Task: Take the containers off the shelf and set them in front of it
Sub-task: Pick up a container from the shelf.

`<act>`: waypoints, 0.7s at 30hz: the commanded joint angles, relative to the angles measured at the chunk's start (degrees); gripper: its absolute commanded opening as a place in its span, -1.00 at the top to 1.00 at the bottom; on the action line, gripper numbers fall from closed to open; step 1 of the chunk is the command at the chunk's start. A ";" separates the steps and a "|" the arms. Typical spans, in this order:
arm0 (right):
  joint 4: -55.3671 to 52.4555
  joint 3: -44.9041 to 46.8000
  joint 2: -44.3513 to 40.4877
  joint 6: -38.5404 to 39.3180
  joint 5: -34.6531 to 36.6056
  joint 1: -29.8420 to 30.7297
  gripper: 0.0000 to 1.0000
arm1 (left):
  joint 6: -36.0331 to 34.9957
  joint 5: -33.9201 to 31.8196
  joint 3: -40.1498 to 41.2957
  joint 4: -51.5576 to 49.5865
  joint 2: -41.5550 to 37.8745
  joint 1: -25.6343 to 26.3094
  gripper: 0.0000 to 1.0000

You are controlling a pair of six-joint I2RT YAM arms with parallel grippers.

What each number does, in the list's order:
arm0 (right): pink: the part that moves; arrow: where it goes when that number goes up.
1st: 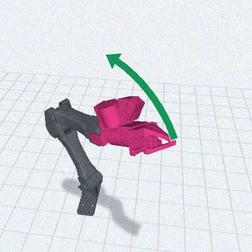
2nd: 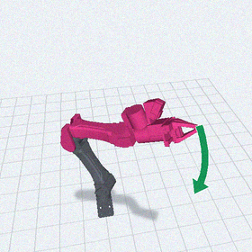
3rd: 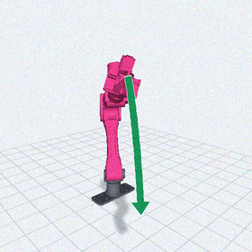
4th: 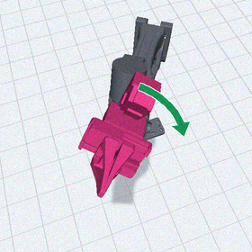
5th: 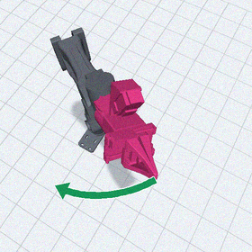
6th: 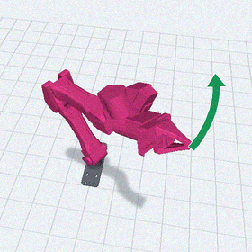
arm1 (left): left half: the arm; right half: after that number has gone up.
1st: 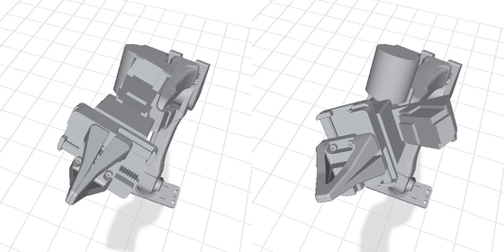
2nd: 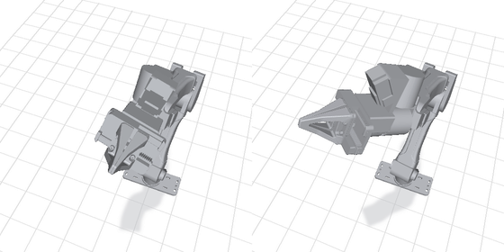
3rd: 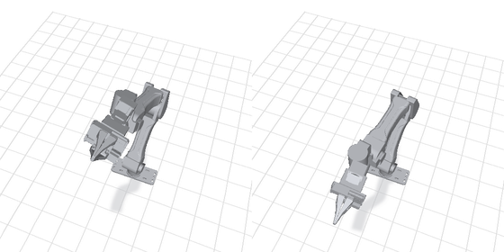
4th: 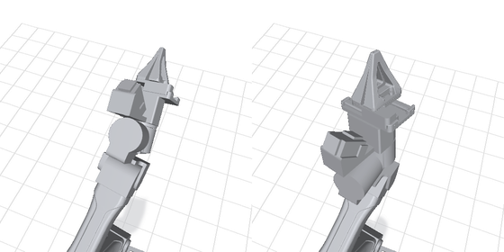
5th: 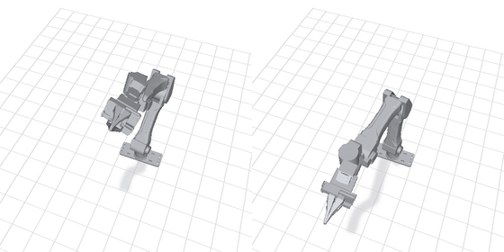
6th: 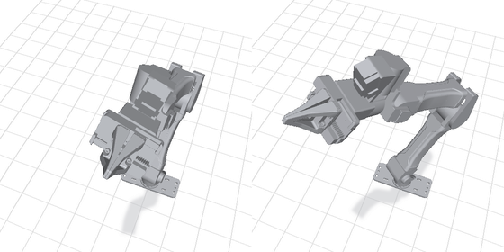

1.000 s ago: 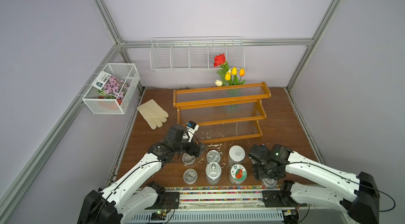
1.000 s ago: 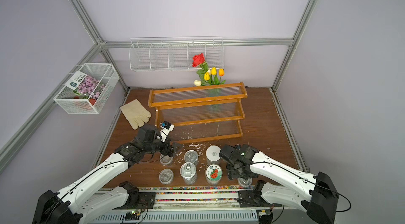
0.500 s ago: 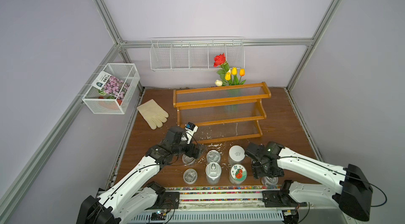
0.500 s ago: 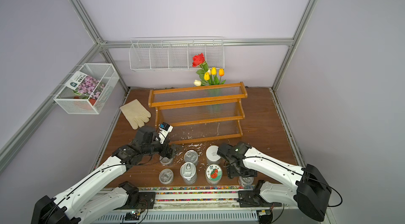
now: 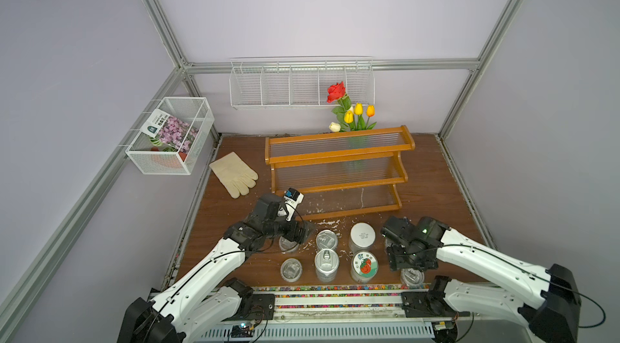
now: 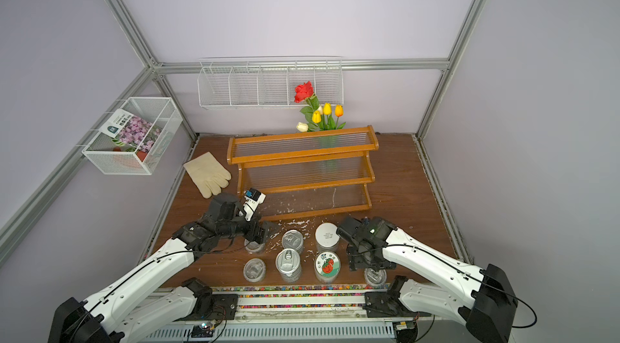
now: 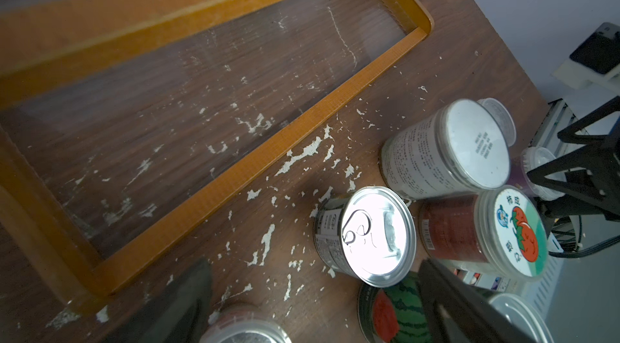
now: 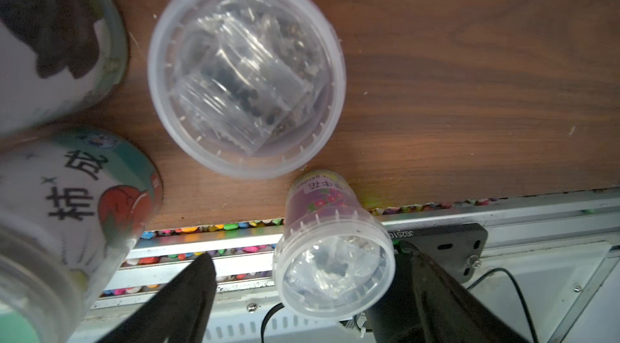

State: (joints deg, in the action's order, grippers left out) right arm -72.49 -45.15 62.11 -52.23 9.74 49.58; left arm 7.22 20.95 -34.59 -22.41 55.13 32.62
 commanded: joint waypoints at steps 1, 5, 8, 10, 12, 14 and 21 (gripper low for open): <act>-2.05 0.14 1.65 -1.91 1.03 -1.56 -0.91 | 0.07 0.85 0.40 -0.26 -0.06 -0.28 -0.98; 2.13 3.57 2.42 -1.75 -3.75 -3.58 -0.88 | 0.50 0.95 0.83 -0.25 -1.19 -0.21 -0.98; 3.08 3.92 3.57 -0.62 -4.44 -4.18 -0.88 | 0.84 0.87 1.27 -0.18 -2.17 -0.28 -0.98; 4.02 4.62 4.22 -0.18 -5.33 -4.70 -0.88 | 0.89 0.93 1.37 -0.15 -2.53 -0.27 -0.99; 4.98 5.60 5.08 -0.35 -6.45 -4.88 -0.88 | 0.87 1.05 1.37 -0.22 -2.35 -0.26 -0.98; 6.16 6.82 5.68 -0.42 -7.80 -4.86 -0.86 | 0.79 1.27 1.21 -0.17 -1.98 -0.28 -0.98; 7.30 8.63 3.29 -1.04 -10.27 -4.87 -0.71 | 0.64 1.66 1.10 -0.09 -1.61 -0.23 -0.98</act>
State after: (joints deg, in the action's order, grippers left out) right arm -65.98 -37.19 66.94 -52.90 1.08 44.95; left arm 7.86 21.58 -34.04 -22.44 53.41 32.62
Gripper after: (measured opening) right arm 0.861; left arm 0.992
